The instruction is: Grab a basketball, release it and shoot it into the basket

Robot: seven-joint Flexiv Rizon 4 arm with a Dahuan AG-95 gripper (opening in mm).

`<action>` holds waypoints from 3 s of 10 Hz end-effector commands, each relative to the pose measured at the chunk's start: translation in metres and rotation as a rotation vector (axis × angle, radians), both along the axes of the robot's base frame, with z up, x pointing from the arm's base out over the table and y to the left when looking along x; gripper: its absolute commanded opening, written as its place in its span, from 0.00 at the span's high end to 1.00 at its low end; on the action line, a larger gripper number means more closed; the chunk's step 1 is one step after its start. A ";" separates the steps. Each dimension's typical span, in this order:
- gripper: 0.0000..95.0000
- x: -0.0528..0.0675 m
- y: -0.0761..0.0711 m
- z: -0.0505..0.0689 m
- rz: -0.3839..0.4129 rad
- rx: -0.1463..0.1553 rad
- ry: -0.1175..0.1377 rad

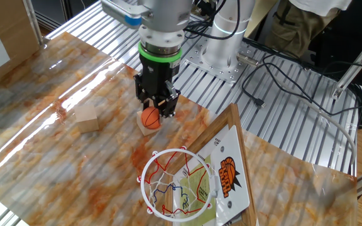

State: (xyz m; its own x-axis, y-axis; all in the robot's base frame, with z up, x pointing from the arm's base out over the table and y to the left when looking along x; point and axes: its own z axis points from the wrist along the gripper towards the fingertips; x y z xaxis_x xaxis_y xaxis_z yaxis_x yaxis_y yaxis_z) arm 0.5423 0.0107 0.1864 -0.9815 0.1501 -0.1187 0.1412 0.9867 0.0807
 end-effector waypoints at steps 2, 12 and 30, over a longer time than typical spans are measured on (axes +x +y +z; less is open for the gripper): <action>1.00 0.000 0.000 0.000 0.015 0.017 0.007; 1.00 -0.006 0.028 0.008 -0.086 0.060 0.096; 1.00 -0.003 0.063 0.035 -0.072 -0.031 -0.009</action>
